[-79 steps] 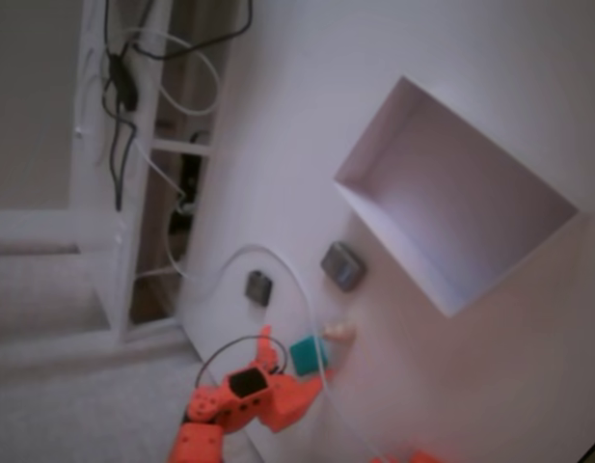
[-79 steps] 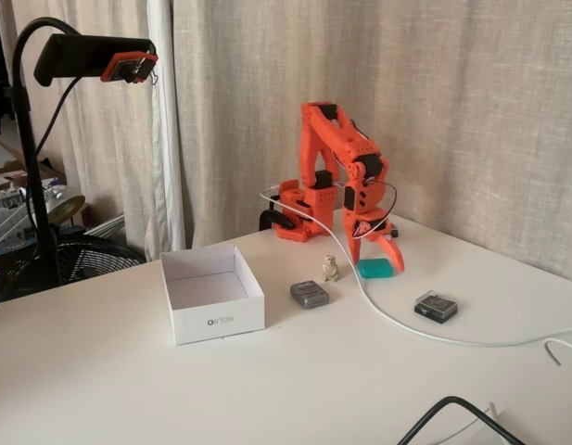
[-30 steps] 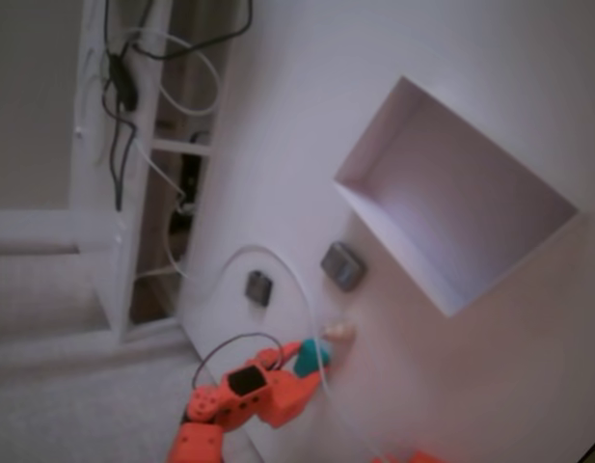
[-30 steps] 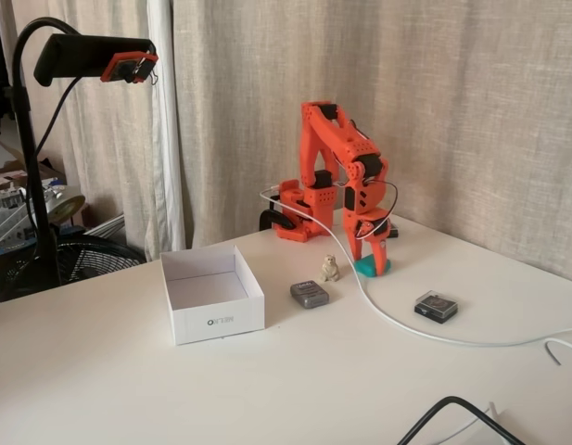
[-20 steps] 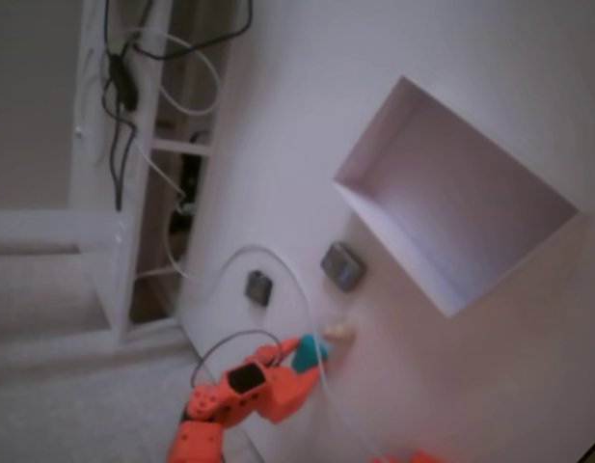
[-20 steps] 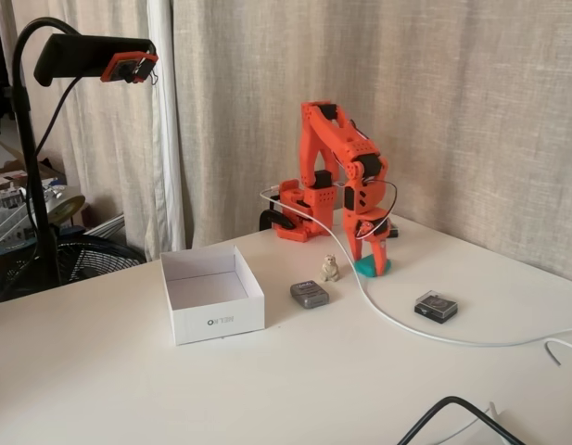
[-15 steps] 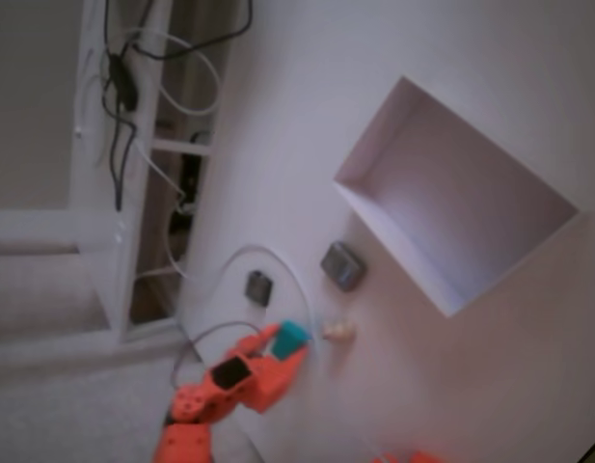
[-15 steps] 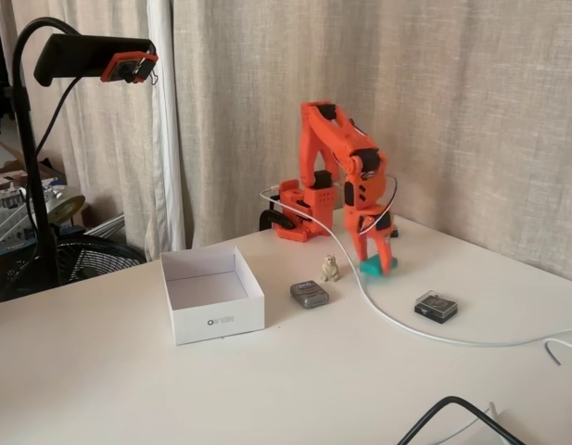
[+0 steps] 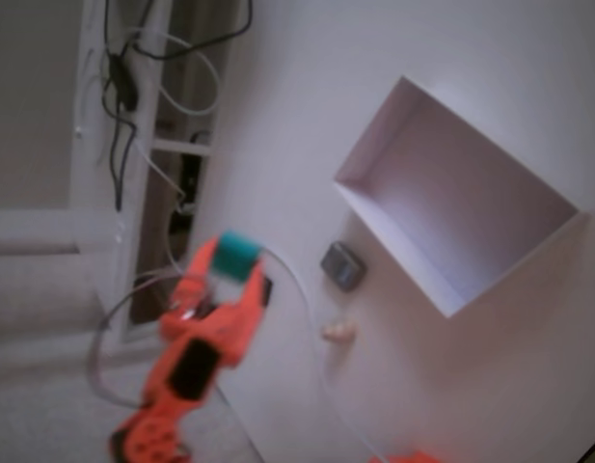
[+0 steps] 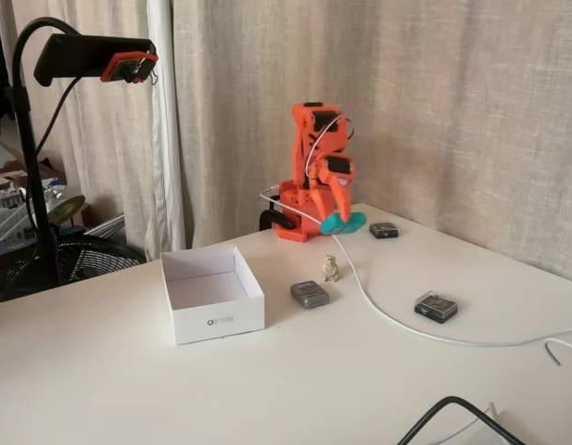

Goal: Grasp the green cube and put it in the bin.

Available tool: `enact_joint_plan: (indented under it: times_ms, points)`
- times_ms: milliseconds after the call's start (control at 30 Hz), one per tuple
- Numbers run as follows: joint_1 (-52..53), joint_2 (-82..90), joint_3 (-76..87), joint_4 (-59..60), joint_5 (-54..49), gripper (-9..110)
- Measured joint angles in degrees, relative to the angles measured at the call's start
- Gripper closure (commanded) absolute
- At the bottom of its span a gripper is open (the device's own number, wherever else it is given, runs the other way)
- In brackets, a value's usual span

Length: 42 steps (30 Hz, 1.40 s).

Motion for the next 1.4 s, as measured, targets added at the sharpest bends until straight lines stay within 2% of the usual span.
enact_joint_plan:
  times_ms: [133,267,367,400,467,567,867,1067,1400]
  points:
    - [15.47,-7.91,0.00,-7.65,-7.82,110]
    - [23.91,-14.85,0.00,-15.38,-12.66,110]
    - [25.49,-17.23,0.00,-16.52,-13.89,108]
    - [25.49,-17.40,0.00,-16.61,-13.89,103]
    - [26.28,-17.49,0.00,-16.70,-13.97,80]
    - [27.60,-17.84,0.00,-16.70,-13.97,59]
    - [27.25,-17.84,0.00,-15.47,-13.97,57]
    - [17.67,-12.48,0.26,-9.93,-10.55,57]
    - [-21.97,20.65,10.72,-6.59,2.55,58]
